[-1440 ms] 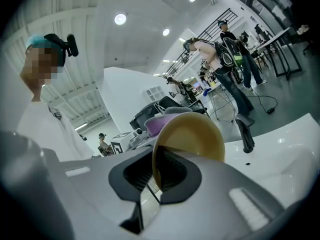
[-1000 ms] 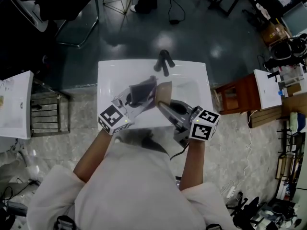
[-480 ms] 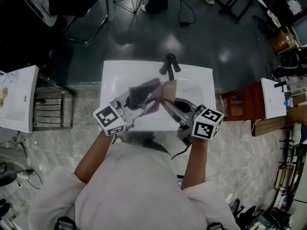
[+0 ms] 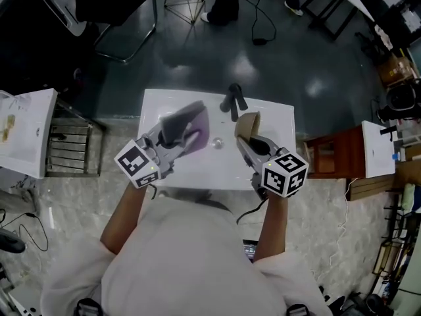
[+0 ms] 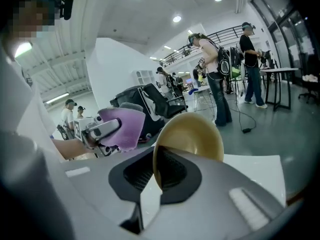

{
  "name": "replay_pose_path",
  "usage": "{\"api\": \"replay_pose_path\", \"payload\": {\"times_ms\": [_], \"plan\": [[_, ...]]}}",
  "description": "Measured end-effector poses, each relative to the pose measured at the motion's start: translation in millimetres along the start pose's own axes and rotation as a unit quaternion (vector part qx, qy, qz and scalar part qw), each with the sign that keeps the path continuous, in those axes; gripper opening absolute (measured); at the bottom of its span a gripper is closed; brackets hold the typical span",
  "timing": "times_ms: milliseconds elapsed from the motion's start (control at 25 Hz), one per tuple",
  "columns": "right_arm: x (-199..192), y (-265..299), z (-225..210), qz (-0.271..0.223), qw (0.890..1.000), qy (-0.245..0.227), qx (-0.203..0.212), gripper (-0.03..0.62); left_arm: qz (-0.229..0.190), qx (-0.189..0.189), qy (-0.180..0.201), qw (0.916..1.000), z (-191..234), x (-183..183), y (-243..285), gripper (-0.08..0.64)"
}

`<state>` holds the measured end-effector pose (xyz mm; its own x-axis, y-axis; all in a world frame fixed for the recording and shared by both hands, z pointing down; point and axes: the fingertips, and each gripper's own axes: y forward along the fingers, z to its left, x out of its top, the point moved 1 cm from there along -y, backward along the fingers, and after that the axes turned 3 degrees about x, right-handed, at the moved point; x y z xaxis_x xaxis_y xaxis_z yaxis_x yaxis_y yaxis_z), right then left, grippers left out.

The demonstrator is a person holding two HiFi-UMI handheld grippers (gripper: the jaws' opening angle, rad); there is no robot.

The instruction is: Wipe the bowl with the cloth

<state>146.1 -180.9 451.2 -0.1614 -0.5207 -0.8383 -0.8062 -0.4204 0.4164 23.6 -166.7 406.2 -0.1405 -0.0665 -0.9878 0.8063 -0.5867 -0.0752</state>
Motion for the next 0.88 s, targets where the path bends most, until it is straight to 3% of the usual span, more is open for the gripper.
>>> {"api": "replay_pose_path", "payload": {"times_ms": [120, 240, 400, 600, 880], "plan": [[10.2, -7.4, -15.6, -0.01, 0.999, -0.022, -0.034, 0.012, 0.034, 0.04, 0.041, 0.9978, 12.9, -3.7, 1.7, 0.066], [18.6, -13.9, -26.5, -0.028, 0.997, -0.035, -0.057, 0.012, 0.089, 0.084, 0.101, 0.9874, 22.8, -9.8, 5.0, 0.066], [29.3, -21.5, -37.4, -0.051, 0.995, -0.044, -0.079, 0.012, 0.124, 0.124, 0.132, 0.9756, 34.8, -6.7, 3.7, 0.066], [44.1, -31.6, -52.2, -0.065, 0.99, -0.071, -0.103, 0.012, 0.129, 0.155, 0.144, 0.9688, 46.7, 1.7, -0.8, 0.067], [58.0, -35.2, -61.7, -0.065, 0.988, -0.106, -0.097, 0.012, 0.132, 0.189, 0.171, 0.9579, 53.8, 13.9, 0.7, 0.067]]}}
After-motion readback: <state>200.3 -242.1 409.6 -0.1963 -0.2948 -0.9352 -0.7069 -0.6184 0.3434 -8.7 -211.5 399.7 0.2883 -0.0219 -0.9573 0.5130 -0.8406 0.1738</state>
